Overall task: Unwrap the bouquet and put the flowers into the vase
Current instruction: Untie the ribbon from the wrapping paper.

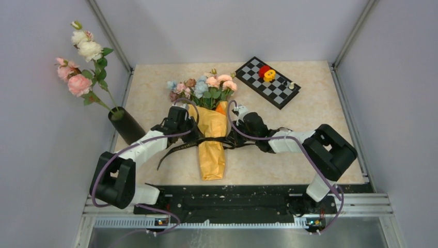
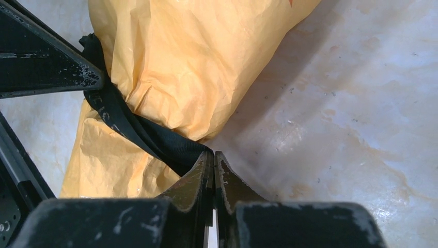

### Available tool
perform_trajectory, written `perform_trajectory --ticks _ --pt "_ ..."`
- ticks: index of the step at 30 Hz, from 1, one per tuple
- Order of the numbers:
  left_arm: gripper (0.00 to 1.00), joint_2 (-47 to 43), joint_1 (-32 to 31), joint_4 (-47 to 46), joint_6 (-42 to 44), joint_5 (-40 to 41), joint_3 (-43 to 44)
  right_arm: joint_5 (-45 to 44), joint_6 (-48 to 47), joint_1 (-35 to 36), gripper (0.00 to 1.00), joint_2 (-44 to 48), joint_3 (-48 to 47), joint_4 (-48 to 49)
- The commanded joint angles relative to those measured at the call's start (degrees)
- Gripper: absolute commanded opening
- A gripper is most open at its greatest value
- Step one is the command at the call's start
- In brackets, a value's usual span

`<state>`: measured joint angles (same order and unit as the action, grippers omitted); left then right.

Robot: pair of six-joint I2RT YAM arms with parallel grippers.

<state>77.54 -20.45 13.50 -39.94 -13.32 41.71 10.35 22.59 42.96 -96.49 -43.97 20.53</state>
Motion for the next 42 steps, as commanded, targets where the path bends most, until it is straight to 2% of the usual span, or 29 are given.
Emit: perform_trajectory --ticks 1,14,22,34,42 --pt "0.25 -0.34 -0.29 -1.87 -0.37 1.64 -0.01 -1.76 -0.68 0.19 0.01 3.38 0.02 1.19" --pt "0.0 -2.11 0.0 2.64 1.85 6.55 1.68 -9.02 1.82 0.2 0.0 8.06 4.81 0.97" --pt "0.0 -5.49 2.39 3.2 1.61 9.9 0.37 -14.0 4.31 0.21 0.0 11.74 7.35 0.35" --pt "0.0 -10.13 14.41 -1.65 -2.19 1.25 -8.3 -18.24 6.32 0.19 0.0 14.31 12.7 0.5" --pt "0.0 -13.02 18.2 -1.2 -3.1 2.62 -11.64 -19.76 10.07 0.19 0.0 14.29 14.93 0.4"
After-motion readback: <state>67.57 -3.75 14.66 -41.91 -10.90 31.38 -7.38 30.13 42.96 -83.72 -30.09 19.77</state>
